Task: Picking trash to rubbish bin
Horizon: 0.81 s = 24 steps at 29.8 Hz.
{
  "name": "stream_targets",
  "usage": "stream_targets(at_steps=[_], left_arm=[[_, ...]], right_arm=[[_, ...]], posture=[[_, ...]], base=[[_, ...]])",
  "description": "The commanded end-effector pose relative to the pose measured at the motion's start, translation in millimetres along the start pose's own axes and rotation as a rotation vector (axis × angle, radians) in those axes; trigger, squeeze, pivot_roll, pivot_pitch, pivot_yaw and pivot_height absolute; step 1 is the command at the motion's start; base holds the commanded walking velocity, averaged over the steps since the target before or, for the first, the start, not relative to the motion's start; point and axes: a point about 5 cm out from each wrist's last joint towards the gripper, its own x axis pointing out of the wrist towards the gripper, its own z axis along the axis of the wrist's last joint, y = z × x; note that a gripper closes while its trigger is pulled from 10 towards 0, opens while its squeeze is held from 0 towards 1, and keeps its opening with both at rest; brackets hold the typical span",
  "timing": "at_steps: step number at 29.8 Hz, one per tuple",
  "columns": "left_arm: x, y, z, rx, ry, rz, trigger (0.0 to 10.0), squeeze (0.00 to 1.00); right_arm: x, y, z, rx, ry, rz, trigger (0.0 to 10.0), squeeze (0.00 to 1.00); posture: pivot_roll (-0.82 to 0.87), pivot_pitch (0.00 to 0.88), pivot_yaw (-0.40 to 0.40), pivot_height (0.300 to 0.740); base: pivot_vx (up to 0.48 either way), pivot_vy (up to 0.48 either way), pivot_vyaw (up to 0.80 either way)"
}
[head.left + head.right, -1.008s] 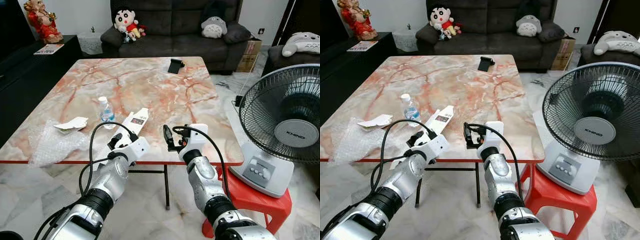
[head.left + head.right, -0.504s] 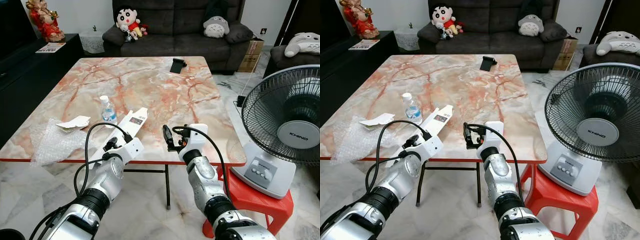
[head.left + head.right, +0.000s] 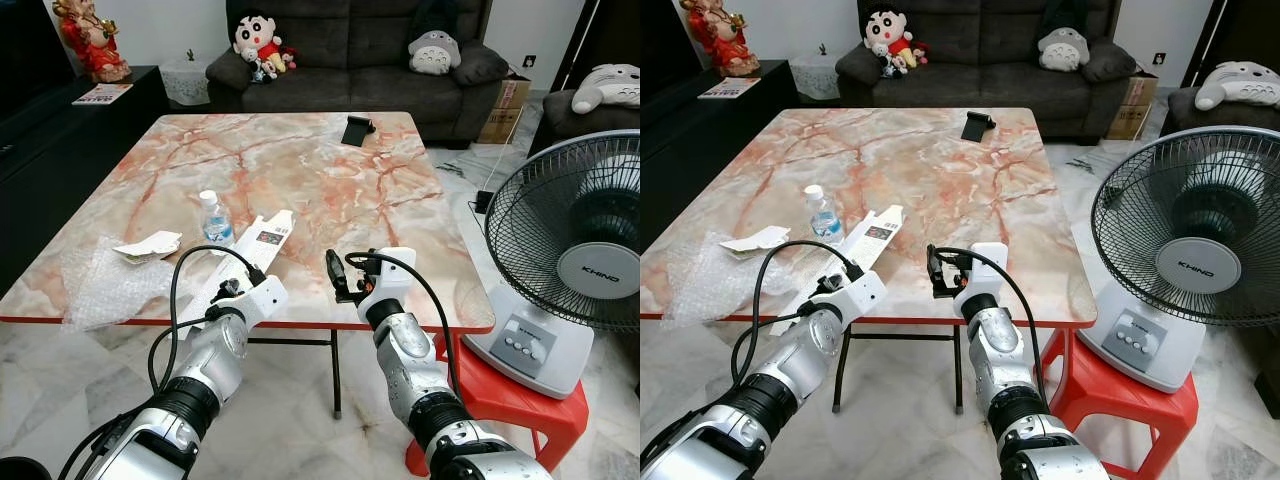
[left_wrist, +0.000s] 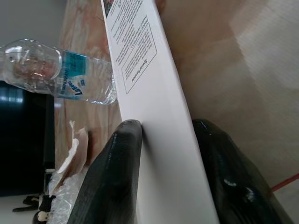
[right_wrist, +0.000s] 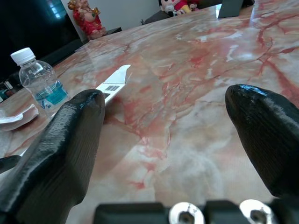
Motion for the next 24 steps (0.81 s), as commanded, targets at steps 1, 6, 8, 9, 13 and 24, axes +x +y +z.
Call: stream_targets(at_steps=[1,6,8,9,13,24], left_arm=[[1.1,1.4,0.7,0.001,-0.005,0.002,0.0,0.00],[0.7,2.8,6.2,-0.018,-0.034,0.016,0.0,0.00],[0.4,4.0,9.3,-0.032,-0.053,0.026,0.0,0.00],[0.4,4.8,11.6,-0.048,-0.065,0.031,0.0,0.00],[-1.2,7.2,23.3,-0.160,-0.126,0.038,0.0,0.00],[-14.6,34.1,62.9,-0.407,-0.415,0.174,10.0,0.00]], right_arm=[[0.4,8.1,-3.5,0.023,0.010,0.011,10.0,0.00],[0.2,7.7,-3.7,0.028,0.010,0.009,10.0,0.00],[0.2,7.4,-3.8,0.031,0.010,0.007,10.0,0.00],[0.1,6.9,-3.8,0.034,0.010,0.006,10.0,0.00],[-0.1,5.8,-3.7,0.040,0.010,0.003,10.0,0.00],[0.0,1.3,-0.9,0.055,-0.004,-0.012,10.0,0.00]], posture=[[0.02,0.000,0.031,0.740],[0.02,0.000,0.030,0.740],[0.02,0.000,0.030,0.740],[0.02,0.000,0.030,0.740],[0.02,0.000,0.030,0.740],[0.02,0.000,0.028,0.740]], base=[[0.000,0.000,0.00],[0.000,0.000,0.00],[0.000,0.000,0.00],[0.000,0.000,0.00],[0.000,0.000,0.00],[0.000,0.000,0.00]])
